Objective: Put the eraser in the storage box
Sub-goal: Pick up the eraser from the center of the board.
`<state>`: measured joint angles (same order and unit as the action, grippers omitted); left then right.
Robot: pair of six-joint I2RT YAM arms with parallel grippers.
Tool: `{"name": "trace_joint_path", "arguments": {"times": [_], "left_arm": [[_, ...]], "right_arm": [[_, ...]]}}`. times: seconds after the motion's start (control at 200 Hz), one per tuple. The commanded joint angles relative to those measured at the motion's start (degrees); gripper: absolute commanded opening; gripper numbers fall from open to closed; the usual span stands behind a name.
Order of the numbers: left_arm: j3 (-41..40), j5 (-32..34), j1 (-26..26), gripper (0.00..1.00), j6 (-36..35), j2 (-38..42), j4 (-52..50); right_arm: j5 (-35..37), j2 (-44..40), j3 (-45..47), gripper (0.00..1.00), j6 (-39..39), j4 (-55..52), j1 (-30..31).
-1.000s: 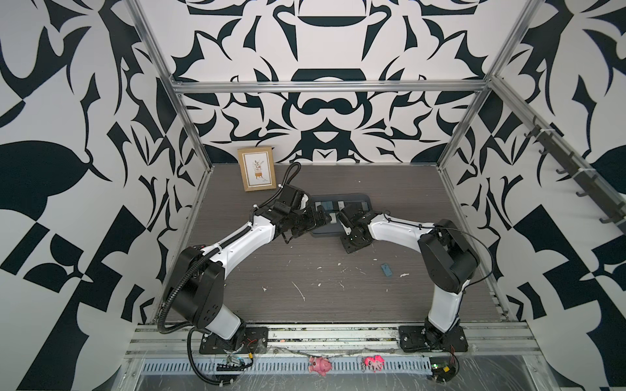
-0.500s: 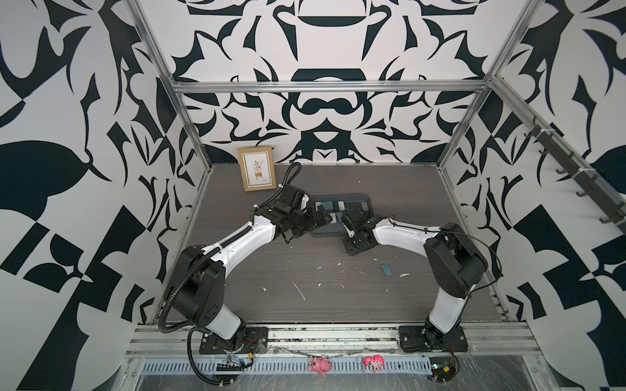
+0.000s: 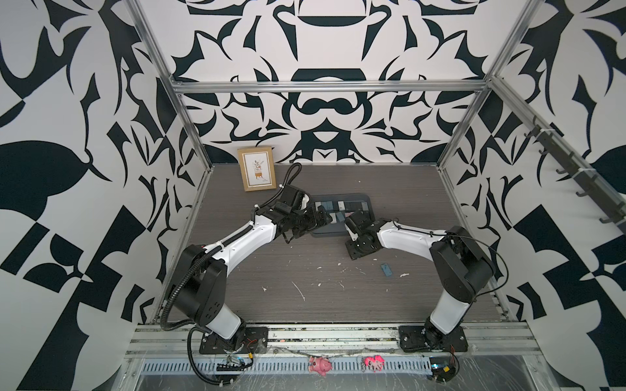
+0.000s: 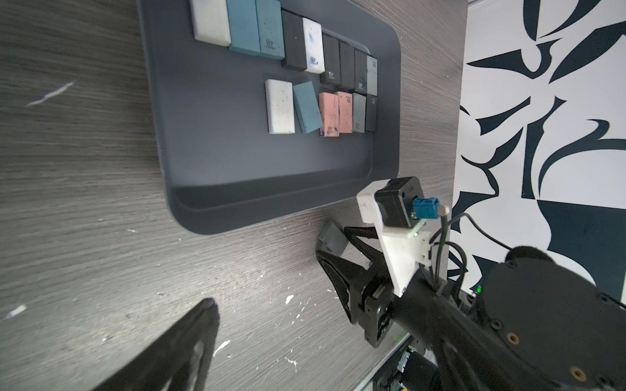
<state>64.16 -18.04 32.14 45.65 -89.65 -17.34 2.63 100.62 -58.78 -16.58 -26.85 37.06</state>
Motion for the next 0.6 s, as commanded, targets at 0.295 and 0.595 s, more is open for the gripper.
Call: {"name": "trace_joint_path", "arguments": {"times": [0.295, 0.595], "left_arm": [[-0.9, -0.4, -0.1, 0.99, 0.5, 0.2, 0.6], [-1.4, -0.7, -1.0, 0.99, 0.5, 1.9, 0.6]], "right_arm": [[1.6, 4.2, -0.2, 0.37, -2.3, -3.7, 0.1], [2.2, 2.0, -7.7, 0.15, -3.8, -10.0, 0.1]]}}
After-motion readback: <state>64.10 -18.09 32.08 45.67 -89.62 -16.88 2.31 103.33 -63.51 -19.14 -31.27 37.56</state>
